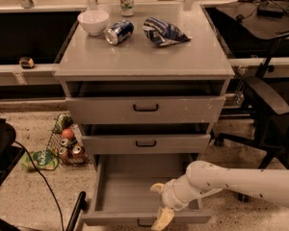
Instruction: Close bottom drawer
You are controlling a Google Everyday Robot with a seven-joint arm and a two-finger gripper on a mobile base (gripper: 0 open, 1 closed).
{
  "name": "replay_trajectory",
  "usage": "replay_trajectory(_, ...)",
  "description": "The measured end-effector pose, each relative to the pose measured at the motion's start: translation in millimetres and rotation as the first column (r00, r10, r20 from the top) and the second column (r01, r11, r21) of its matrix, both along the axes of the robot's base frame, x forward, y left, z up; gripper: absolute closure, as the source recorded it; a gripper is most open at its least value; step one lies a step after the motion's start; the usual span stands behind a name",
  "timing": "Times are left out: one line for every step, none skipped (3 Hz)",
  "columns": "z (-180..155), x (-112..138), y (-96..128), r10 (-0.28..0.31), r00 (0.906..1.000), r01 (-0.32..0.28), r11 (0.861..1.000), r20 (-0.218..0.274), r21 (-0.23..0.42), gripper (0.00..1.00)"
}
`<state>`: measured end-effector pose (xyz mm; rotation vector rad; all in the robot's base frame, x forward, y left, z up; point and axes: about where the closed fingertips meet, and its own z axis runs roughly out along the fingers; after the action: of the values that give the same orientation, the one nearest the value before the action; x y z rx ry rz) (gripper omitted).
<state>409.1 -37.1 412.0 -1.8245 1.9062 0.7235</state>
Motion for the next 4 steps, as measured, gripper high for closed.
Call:
replay_trajectory(0, 0, 0, 0.000, 1.0000, 0.000, 1.000, 0.000, 0.000, 0.42)
replay_trajectory(0, 0, 0, 0.000, 1.0000, 0.000, 1.000, 0.000, 0.000, 0.65)
replay_trajectory(-12, -26, 7, 0.041, 0.9992, -0.041, 0.999, 0.002, -0.024, 0.88)
replay_trajectory(-49, -45, -4, 0.034, 0.9994, -0.034, 0.997, -0.007, -0.062, 1.00)
